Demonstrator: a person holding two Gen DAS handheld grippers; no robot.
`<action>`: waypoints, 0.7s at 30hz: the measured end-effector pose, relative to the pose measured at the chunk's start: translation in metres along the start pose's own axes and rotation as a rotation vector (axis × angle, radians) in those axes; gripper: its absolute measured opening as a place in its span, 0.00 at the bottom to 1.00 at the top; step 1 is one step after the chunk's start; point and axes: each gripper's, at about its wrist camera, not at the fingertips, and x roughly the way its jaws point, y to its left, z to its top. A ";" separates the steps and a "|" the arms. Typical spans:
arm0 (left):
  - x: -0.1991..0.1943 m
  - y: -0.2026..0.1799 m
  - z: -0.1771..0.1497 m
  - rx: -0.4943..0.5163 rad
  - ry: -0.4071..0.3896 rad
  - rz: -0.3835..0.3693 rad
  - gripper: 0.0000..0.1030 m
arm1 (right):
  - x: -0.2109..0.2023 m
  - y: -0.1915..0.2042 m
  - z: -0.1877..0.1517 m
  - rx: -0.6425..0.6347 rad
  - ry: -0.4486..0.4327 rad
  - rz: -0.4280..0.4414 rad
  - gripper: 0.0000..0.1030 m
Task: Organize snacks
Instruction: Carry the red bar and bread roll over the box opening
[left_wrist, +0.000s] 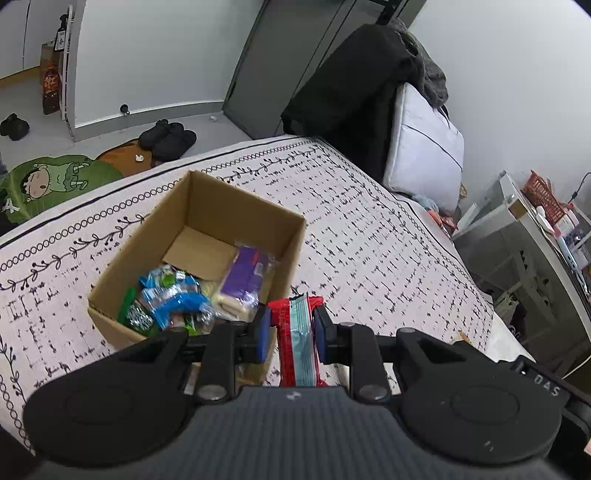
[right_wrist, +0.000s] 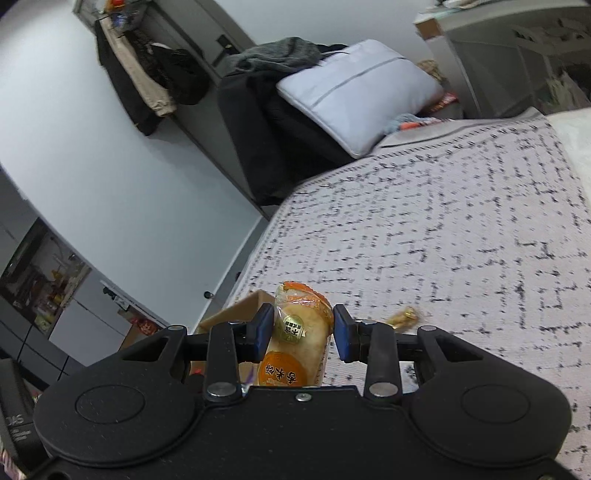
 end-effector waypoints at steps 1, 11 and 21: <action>0.001 0.002 0.001 0.000 -0.001 0.000 0.23 | 0.002 0.004 -0.001 -0.011 -0.002 0.007 0.33; 0.013 0.031 0.013 -0.026 0.014 0.012 0.23 | 0.026 0.039 -0.015 -0.088 0.009 0.082 0.33; 0.024 0.070 0.030 -0.081 0.029 0.032 0.23 | 0.058 0.074 -0.036 -0.153 0.057 0.081 0.33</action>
